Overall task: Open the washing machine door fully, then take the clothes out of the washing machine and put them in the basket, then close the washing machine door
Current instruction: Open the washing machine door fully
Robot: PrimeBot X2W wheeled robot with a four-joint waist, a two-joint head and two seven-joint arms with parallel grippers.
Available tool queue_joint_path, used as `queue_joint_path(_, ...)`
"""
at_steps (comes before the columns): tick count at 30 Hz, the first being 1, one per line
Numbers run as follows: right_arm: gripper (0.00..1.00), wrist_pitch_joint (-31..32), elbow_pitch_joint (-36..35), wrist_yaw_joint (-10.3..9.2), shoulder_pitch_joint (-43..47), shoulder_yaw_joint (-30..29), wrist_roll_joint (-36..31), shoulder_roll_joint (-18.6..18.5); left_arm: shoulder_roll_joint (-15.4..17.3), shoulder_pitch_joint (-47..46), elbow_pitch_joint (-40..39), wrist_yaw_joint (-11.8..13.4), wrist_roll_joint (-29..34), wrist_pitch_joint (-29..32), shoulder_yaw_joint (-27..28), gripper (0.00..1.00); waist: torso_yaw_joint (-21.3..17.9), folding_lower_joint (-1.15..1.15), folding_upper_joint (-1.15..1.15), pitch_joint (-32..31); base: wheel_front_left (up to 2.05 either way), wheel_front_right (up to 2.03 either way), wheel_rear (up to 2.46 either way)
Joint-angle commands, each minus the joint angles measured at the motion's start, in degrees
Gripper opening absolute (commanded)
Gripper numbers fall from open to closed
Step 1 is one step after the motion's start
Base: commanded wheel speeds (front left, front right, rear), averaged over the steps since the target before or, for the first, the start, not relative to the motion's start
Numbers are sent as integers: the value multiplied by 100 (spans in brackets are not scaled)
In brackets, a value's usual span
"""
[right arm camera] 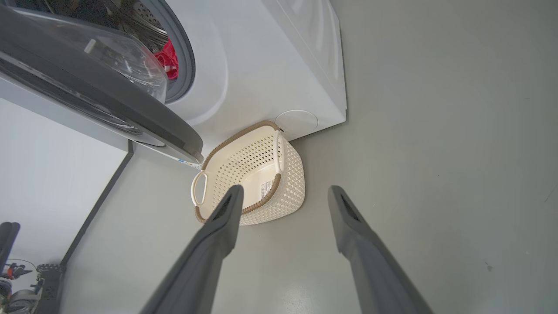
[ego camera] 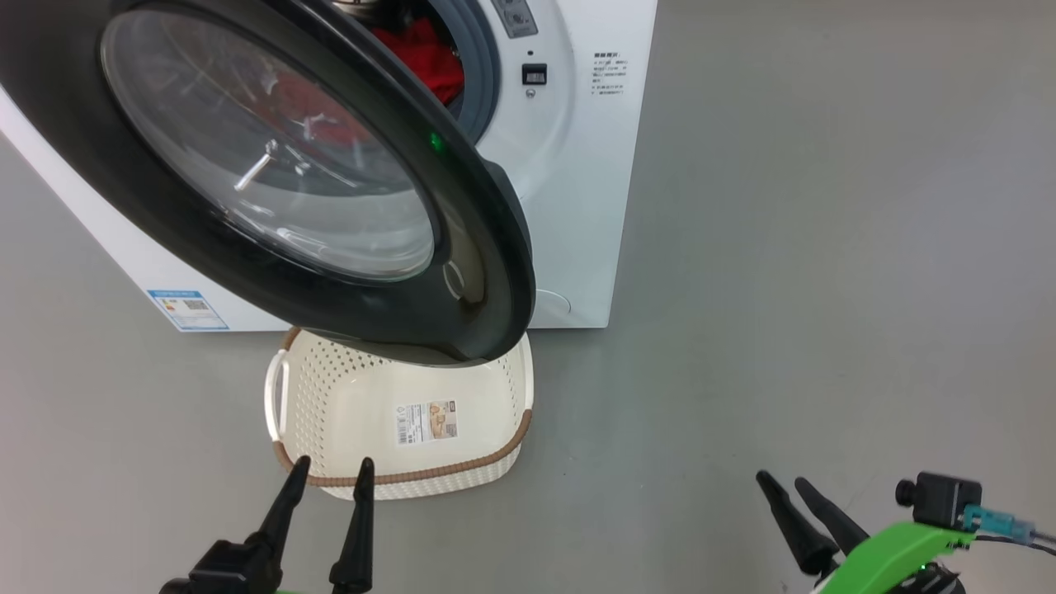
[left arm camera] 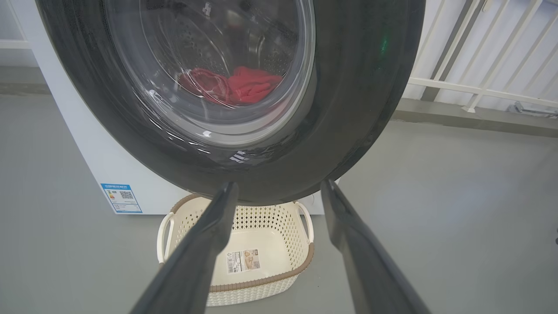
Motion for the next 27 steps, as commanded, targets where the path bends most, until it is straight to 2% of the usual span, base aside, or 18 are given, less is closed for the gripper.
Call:
queue_joint_path(1, 100, -152, -74, 22, -38, 163, -119, -144, 54, -16, -99, 4, 74, -54, 185, 100, 5, 0, 0, -15, 0, 0, 0)
queue_joint_path(5, 100, -633, 117, 22, -117, 581, -455, -273, 54, 15, -94, 8, 72, -54, 184, 100, 6, 0, 0, -45, 0, 0, 0)
queue_joint_path(8, 100, -724, 248, 22, -174, 586, -807, -299, 54, 25, -95, 6, 73, -54, 190, 100, -1, 0, 0, -55, 0, 0, 0)
queue_joint_path(19, 100, -732, -360, 22, 425, -1332, -3120, 370, 54, 43, -114, 37, 54, -54, 211, 100, -36, 0, 0, -66, 0, 0, 0)
queue_joint_path(23, 100, -733, -902, 22, 715, -2120, -4075, 751, 54, 18, -137, 56, 42, -54, 200, 100, -14, 0, 0, -50, 0, 0, 0)
queue_joint_path(27, 100, -733, -1416, 22, 904, -2526, -4659, 979, 54, 5, -175, 78, 26, -54, 204, 100, 2, 0, 0, -42, 0, 0, 0)
